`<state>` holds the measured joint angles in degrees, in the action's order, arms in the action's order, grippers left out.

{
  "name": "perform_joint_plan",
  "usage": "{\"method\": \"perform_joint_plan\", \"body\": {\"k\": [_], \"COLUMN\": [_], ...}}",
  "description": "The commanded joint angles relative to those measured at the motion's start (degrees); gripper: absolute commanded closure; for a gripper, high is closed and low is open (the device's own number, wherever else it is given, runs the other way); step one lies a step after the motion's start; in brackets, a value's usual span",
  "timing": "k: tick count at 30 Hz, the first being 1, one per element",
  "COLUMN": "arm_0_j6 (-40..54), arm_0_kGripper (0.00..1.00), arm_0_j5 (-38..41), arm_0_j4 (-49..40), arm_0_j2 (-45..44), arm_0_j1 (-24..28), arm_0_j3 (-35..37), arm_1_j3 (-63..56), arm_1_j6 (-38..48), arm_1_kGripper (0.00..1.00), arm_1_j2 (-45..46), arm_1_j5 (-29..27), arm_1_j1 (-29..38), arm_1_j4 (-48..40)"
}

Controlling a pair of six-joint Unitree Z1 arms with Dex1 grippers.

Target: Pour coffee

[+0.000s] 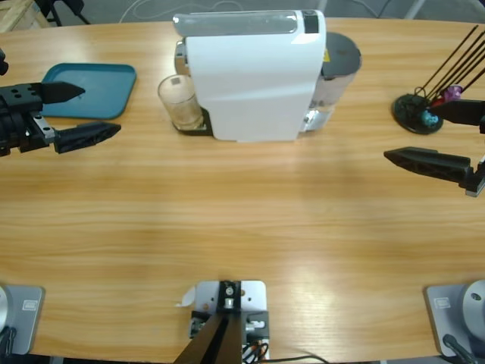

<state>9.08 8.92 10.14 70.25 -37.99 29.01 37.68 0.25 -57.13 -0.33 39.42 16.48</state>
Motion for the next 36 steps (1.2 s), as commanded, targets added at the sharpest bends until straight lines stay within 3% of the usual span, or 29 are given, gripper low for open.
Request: {"method": "perform_joint_plan", "body": {"k": [1,15,26,31,36], "arm_0_j6": [-0.64,1.72,8.22,13.71,14.14], "arm_0_kGripper": [0.000,0.000,0.000,0.000,0.000], "arm_0_j5": [-0.84,-1.70,21.08,27.64,28.55], "arm_0_j4": [0.65,1.07,1.28,1.28,0.60], "arm_0_j2": [1.03,3.47,14.83,20.28,25.83], "arm_0_j1": [-0.15,0.62,11.78,14.68,14.42], "arm_0_j3": [-1.50,0.14,10.40,12.27,16.31], "arm_1_j3": [-1.82,-1.85,-2.35,-2.43,-2.86], "arm_1_j6": [0.37,0.42,0.37,0.28,0.19], "arm_1_kGripper": [0.000,0.000,0.000,0.000,0.000], "arm_1_j2": [0.86,-0.02,-0.13,-0.64,-1.62], "arm_1_j5": [-0.72,-0.72,-1.13,-1.14,-0.46], "arm_1_j1": [0.65,3.38,3.47,3.47,3.47], "arm_1_j4": [-0.22,-0.16,-1.32,-1.69,-2.66]}}
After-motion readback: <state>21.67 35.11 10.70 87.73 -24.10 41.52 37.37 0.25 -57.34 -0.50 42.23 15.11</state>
